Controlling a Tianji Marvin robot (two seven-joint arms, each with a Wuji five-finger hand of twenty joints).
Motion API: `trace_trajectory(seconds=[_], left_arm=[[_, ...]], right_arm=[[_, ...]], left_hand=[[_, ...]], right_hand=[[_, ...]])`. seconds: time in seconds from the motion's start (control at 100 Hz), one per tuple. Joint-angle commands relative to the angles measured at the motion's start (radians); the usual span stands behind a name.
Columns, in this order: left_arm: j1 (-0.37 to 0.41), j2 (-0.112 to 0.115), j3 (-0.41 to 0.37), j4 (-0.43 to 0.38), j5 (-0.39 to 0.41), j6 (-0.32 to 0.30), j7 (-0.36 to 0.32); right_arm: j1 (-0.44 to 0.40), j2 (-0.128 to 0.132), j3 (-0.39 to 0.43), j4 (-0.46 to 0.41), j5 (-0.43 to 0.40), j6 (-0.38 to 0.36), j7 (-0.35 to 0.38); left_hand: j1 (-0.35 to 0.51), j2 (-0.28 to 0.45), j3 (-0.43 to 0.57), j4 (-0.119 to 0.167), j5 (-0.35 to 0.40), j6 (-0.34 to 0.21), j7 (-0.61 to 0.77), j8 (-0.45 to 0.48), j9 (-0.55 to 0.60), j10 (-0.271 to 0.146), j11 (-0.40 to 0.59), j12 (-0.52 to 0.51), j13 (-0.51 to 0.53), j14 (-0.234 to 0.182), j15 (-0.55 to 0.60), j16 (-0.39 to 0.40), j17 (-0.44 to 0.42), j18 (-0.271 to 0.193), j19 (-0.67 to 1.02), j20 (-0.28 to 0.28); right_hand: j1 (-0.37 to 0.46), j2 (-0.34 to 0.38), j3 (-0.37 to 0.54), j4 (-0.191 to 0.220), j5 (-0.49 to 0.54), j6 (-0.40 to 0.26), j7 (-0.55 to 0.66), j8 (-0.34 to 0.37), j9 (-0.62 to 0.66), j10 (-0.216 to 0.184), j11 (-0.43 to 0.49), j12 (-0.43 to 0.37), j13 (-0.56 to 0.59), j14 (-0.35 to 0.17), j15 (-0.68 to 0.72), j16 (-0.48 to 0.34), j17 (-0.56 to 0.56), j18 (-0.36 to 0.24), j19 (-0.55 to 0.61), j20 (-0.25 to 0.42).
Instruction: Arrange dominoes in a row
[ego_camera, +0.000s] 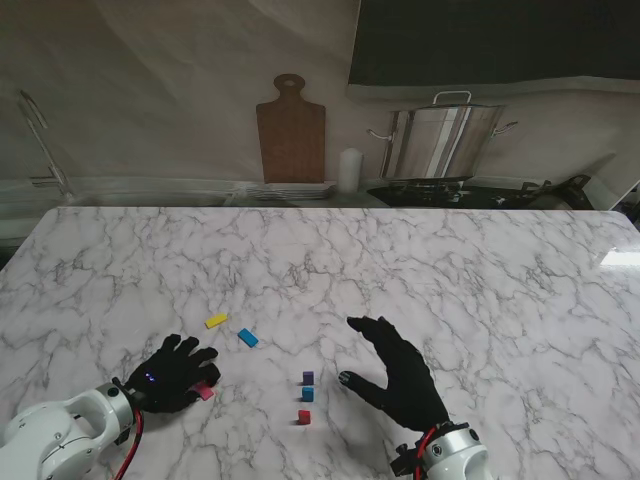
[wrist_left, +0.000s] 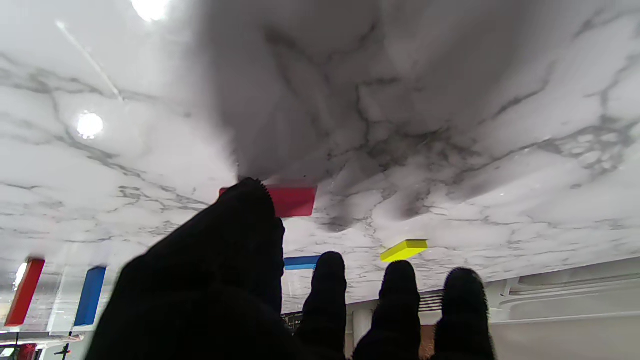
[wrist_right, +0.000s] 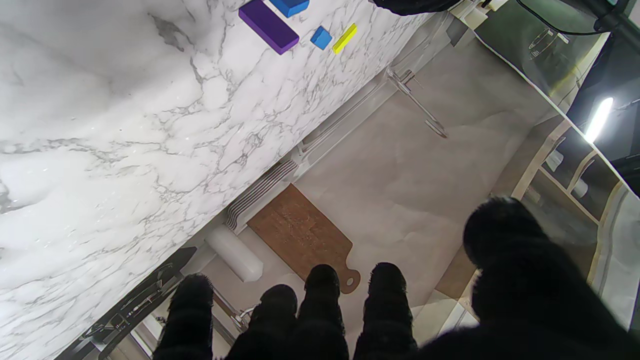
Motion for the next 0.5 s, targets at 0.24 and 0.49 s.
trace_trajectory(seconds=[0.24,0.49], left_arm=[[0.008,-0.002,-0.001,0.000,0.008,-0.002,-0.010],[0.022,-0.001,-0.014,-0.005,0.025,-0.014,0.006]], right_arm=[[-0.002,0.000,-0.002,0.003,0.002,-0.005,0.006],[-0.001,0.000,-0.003,0.004,0.004,-0.004,0.007]], left_hand=[[-0.006,-0.044,0.045,0.002,-0.021,0.017,-0.259,-0.215,0.113,-0.050,0.058,0.038,0.067,0.000,0.023,0.030,0.002,0.001,0.028,-0.010],[-0.010,-0.082,0.116,-0.009,0.001,0.029,-0.146,-0.161,0.193,-0.097,0.155,0.108,0.124,-0.016,0.057,0.060,0.017,-0.001,0.081,-0.012]], right_hand=[[-0.014,0.008,-0.021,-0.019,-0.024,-0.028,0.017,-0.016,-0.021,-0.006,0.020,-0.005,0.009,-0.007,-0.011,0.006,-0.001,-0.037,0.020,-0.013],[-0.012,0.010,-0.023,-0.019,-0.024,-0.027,0.022,-0.020,-0.021,-0.004,0.019,-0.005,0.009,-0.008,-0.011,0.007,0.000,-0.037,0.026,-0.016]])
